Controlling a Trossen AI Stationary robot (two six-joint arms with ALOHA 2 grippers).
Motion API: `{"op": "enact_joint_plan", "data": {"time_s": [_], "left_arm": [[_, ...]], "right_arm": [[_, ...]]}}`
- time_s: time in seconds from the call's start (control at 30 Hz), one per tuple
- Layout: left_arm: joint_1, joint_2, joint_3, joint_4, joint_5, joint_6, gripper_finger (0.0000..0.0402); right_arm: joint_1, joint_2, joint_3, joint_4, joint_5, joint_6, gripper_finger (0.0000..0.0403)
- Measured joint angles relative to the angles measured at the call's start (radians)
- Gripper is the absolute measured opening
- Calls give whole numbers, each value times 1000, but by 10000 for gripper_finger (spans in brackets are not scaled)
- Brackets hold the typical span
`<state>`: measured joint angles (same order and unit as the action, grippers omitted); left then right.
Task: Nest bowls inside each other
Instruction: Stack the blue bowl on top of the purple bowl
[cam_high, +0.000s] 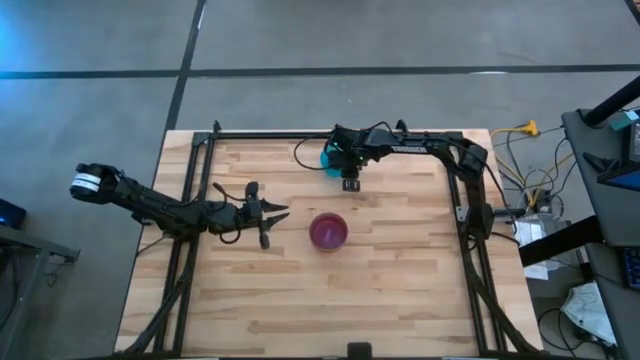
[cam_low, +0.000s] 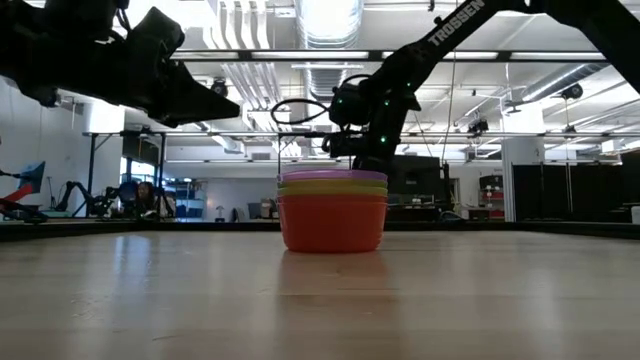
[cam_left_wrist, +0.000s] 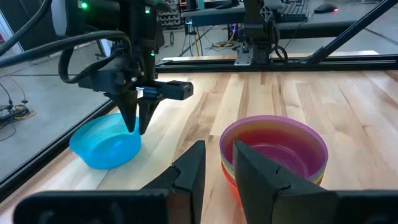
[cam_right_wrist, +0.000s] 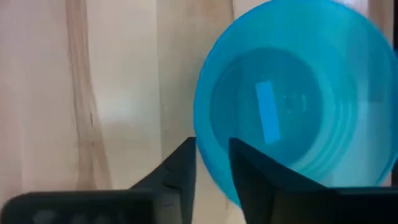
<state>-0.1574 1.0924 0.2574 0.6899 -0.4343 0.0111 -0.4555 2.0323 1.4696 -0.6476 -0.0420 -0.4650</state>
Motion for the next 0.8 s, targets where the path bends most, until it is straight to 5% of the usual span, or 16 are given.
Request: {"op": "enact_joint_plan", "data": {"time_s": [0.23,0.57,0.8], "left_arm": [[0,0,0,0,1,0,67],[0,0,0,1,2,0,67],[0,0,1,2,2,0,67]], "right_arm": [[1,-23,3,-35,10,0,14],[34,-175,1,-116,20,50,9],[187,-340,-24,-130,31,100,9]]}}
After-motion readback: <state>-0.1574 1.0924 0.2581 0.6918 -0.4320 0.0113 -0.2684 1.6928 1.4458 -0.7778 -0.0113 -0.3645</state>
